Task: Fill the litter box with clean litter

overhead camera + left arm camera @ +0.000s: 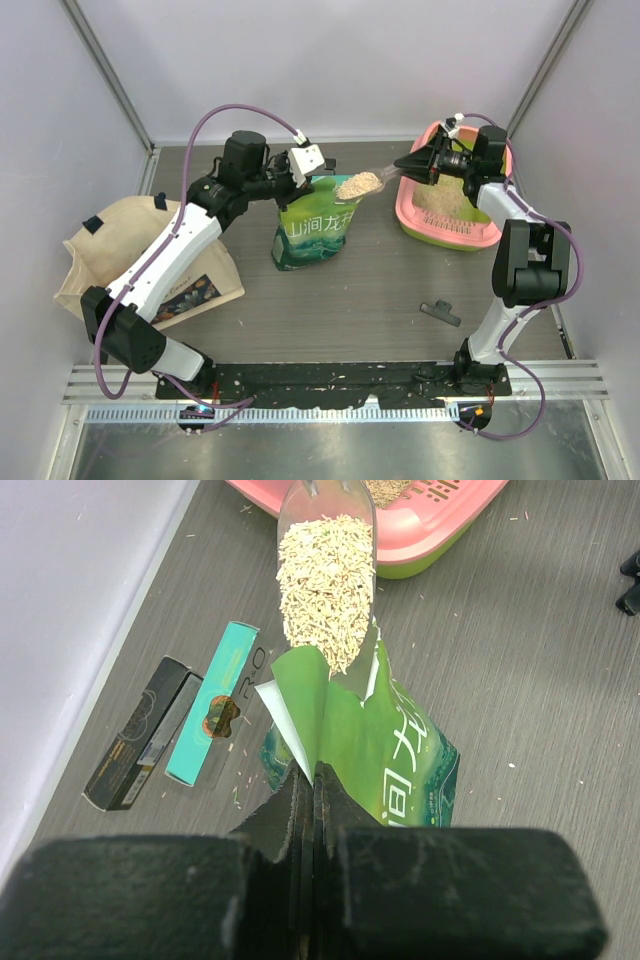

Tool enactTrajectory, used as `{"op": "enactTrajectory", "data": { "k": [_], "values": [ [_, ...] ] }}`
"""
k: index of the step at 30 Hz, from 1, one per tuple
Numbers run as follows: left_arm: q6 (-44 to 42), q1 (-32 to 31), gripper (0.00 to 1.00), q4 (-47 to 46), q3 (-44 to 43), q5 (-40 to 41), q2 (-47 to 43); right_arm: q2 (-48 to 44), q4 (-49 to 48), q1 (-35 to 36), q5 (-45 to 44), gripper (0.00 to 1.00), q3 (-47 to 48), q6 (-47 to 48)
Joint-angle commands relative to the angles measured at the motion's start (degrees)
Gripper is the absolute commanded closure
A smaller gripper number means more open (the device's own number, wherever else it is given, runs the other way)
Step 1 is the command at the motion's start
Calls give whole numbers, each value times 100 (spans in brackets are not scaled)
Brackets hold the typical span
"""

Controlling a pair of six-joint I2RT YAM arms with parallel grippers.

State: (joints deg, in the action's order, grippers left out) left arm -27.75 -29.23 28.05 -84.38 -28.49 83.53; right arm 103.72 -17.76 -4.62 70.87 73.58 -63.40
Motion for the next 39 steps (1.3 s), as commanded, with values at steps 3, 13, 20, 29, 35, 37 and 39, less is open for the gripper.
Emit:
{"op": "enactTrajectory", "data": {
  "k": [3,13,20,29,35,37,39],
  "values": [
    [-82,23,100,-423,-228,-16,-56,-476,-333,-30,208,99,-2,-103],
    [-55,23,100,-432,-254,28,6,-572,-518,-56,243,99,-107,-234],
    [-108,23,100,-371,-307,10,50,-581,-588,-153,243,99,-125,-314],
    [-126,23,100,-344,-342,-34,129,-651,-606,-390,243,99,-186,-340],
    [-143,14,100,-283,-421,-60,199,-695,-729,-495,261,99,-256,-410],
    [-161,14,100,-257,-439,-69,225,-704,-764,-566,278,99,-274,-445],
    [-152,14,100,-257,-457,-78,252,-687,-782,-671,287,99,-265,-454]
  ]
}}
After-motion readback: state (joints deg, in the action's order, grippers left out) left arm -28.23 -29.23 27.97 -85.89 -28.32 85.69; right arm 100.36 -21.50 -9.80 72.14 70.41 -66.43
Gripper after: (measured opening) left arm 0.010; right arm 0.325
